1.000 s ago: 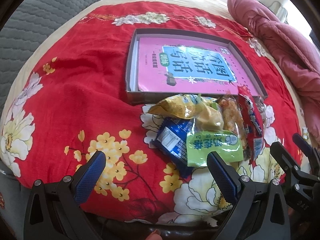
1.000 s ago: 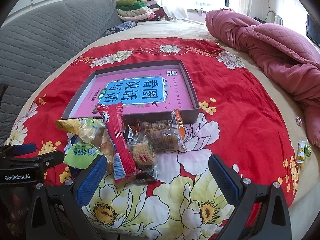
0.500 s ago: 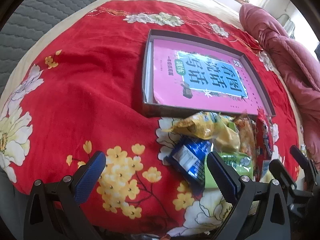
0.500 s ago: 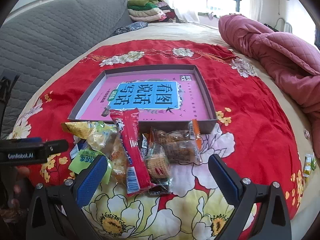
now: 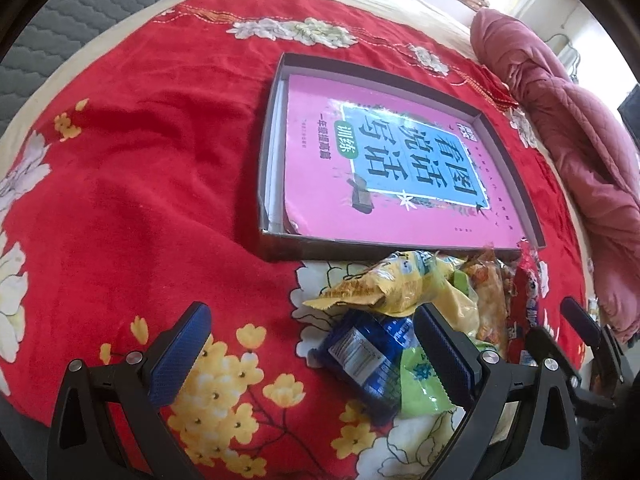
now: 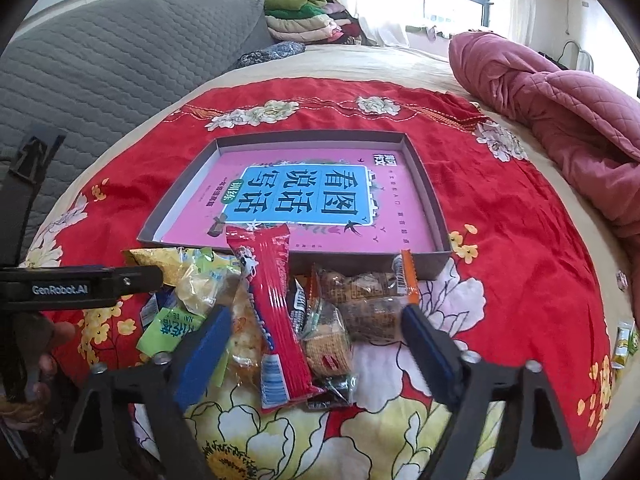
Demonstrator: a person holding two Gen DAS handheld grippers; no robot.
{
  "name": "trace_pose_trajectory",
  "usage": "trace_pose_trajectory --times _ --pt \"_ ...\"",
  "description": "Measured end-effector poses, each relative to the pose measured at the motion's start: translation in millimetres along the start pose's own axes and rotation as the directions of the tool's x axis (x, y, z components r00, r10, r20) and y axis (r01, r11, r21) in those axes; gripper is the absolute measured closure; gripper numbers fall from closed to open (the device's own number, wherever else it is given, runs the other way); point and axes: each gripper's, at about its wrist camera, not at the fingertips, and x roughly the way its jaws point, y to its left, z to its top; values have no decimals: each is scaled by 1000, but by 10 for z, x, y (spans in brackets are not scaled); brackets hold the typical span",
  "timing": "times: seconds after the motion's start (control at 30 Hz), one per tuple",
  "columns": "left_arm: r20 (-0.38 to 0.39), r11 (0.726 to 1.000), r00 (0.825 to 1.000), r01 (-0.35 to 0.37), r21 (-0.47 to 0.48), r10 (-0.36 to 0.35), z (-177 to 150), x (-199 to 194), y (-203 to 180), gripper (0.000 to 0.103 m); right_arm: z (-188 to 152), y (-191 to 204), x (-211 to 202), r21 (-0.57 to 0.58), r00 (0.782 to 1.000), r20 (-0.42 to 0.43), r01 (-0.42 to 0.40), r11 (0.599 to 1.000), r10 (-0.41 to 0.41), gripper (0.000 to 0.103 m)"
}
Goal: Organize snacks
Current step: 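Lower both tools toward the snack pile in front of the box, then grasp the red snack stick with the right tool while the left tool grasps the yellow packet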
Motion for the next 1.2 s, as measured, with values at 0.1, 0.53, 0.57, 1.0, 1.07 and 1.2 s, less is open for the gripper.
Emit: trace_pose_trajectory --times 0.1,0.53,0.57,1.0,1.07,1.2 --pt "2 1000 1000 6 5 -6 23 31 -5 2 33 6 36 -5 1000 2 -15 1000 15 37" --pt "10 997 997 70 9 -70 104 71 -24 17 70 136 186 -52 998 -7 -67 996 67 69" --pt "5 997 997 79 7 -79 112 81 -19 23 71 131 190 -50 998 -5 -67 997 67 69" --pt "9 983 983 184 -17 -183 122 94 -30 63 77 92 221 -37 997 3 -78 996 78 82" --pt "24 983 983 182 -8 -181 121 65 -37 66 81 75 211 -26 996 10 -89 996 89 83" --pt "47 982 981 190 5 -190 123 -8 -46 68 89 51 196 -13 995 21 -102 995 102 83"
